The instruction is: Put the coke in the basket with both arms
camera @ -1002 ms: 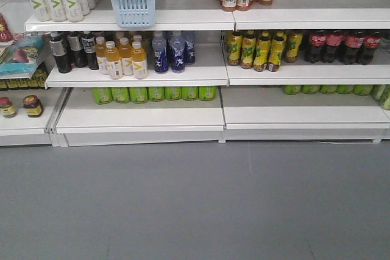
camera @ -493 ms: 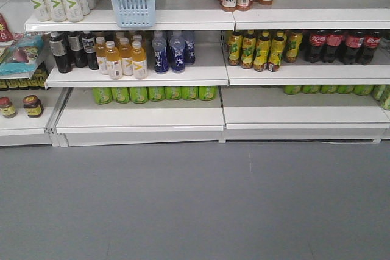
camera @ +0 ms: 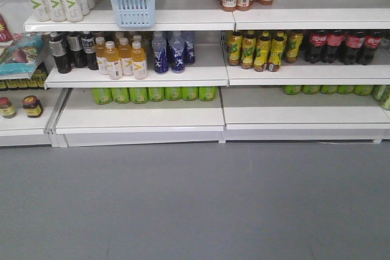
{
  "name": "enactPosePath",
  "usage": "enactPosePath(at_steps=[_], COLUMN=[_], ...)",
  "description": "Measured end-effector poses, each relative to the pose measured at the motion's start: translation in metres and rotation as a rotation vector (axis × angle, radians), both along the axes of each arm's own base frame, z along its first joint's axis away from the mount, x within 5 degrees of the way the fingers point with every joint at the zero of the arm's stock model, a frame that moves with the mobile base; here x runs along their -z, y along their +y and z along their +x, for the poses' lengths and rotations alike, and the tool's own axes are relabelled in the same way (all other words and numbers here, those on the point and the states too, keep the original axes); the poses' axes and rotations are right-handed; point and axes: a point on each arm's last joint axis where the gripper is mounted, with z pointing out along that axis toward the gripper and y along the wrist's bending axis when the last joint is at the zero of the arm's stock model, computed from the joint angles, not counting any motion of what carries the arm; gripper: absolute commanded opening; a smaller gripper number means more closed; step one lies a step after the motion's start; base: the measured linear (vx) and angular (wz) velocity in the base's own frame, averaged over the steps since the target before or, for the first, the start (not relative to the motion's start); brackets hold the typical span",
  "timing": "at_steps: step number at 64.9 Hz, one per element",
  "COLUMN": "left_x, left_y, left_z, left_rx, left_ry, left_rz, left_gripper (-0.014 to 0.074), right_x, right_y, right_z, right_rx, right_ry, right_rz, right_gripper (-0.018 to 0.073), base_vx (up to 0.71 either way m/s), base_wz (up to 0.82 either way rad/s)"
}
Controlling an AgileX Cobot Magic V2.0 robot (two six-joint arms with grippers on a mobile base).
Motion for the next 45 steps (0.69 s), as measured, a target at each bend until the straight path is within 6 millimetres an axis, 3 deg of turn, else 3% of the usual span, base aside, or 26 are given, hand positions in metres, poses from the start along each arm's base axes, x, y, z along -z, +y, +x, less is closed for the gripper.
enactPosePath(at_steps=[45], left_x=[-0.0001], left_y=[0.0000], left_z=[0.0000], left_rx=[0.000], left_ry=[-0.001], left_rz=[0.000], left_gripper=[-0.0006], right_x=[0.0000], right_y=[0.0000], right_z=[0.0000], right_rx=[0.000], right_ry=[0.000], right_rz=[0.000], right_gripper=[-0.0009], base_vx=[0.04], base_wz=[0.01])
